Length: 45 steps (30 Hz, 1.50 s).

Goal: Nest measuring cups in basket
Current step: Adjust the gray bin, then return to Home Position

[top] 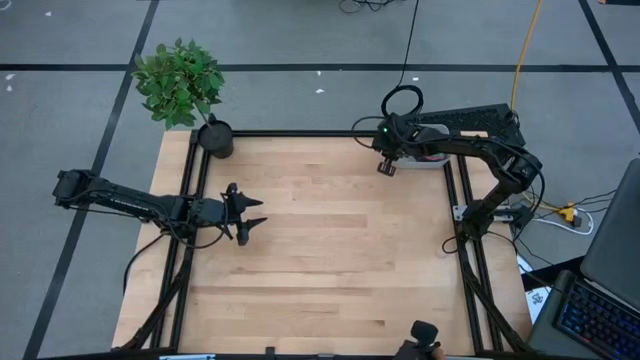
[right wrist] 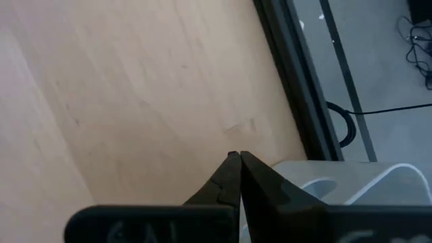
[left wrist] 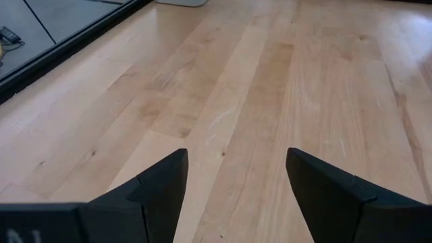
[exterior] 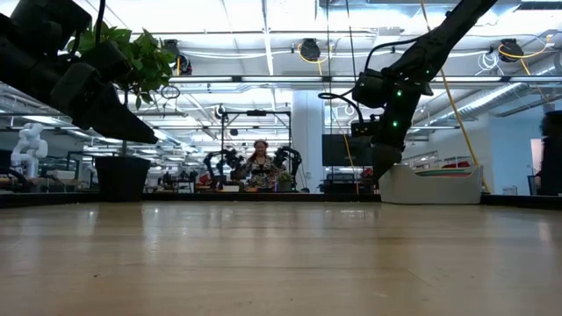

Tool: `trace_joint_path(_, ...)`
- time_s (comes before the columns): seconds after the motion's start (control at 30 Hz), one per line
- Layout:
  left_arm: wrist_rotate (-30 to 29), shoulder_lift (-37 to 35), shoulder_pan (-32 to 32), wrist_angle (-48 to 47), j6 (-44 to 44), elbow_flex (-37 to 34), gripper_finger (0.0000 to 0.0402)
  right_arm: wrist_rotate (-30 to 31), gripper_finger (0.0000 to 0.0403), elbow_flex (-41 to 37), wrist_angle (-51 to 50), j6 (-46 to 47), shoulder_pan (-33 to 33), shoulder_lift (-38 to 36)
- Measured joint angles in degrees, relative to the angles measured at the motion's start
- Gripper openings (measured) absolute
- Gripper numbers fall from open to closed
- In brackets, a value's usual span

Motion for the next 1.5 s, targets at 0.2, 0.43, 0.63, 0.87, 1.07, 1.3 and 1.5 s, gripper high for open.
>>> trace_joint_path(0.2,0.0,0.0,0.0,0.0,-0.1,0.0,0.0255,0.0,0.0000,0.0,0.6,0.1,0.0,0.0)
trace_joint_path(0.43,0.0,0.0,0.0,-0.3,-0.3,0.0,0.0255,-1.0,0.0000,0.0,0.2,3.1,1.8,-2.6)
trace_joint_path(0.63,-0.3,0.0,0.0,-0.4,-2.6,0.0,0.0255,-1.4,0.0000,0.8,0.7,8.0,7.3,-14.4)
trace_joint_path(0.87,-0.9,0.0,0.0,-0.4,-7.8,0.0,0.0255,-8.2,0.0000,-6.3,1.8,15.2,12.3,-33.3)
trace_joint_path(1.07,-1.9,0.0,0.0,0.8,-6.8,0.0,0.0255,-19.7,0.0000,-23.6,17.8,23.4,13.2,-49.9)
trace_joint_path(1.3,-0.8,-0.2,0.0,6.5,5.2,0.0,0.0255,-21.3,0.0000,-34.7,23.3,29.6,16.2,-57.6)
trace_joint_path(1.5,-0.6,-1.7,1.4,7.9,9.5,0.0,0.0255,-18.6,0.0000,-40.5,23.6,34.4,20.4,-59.2)
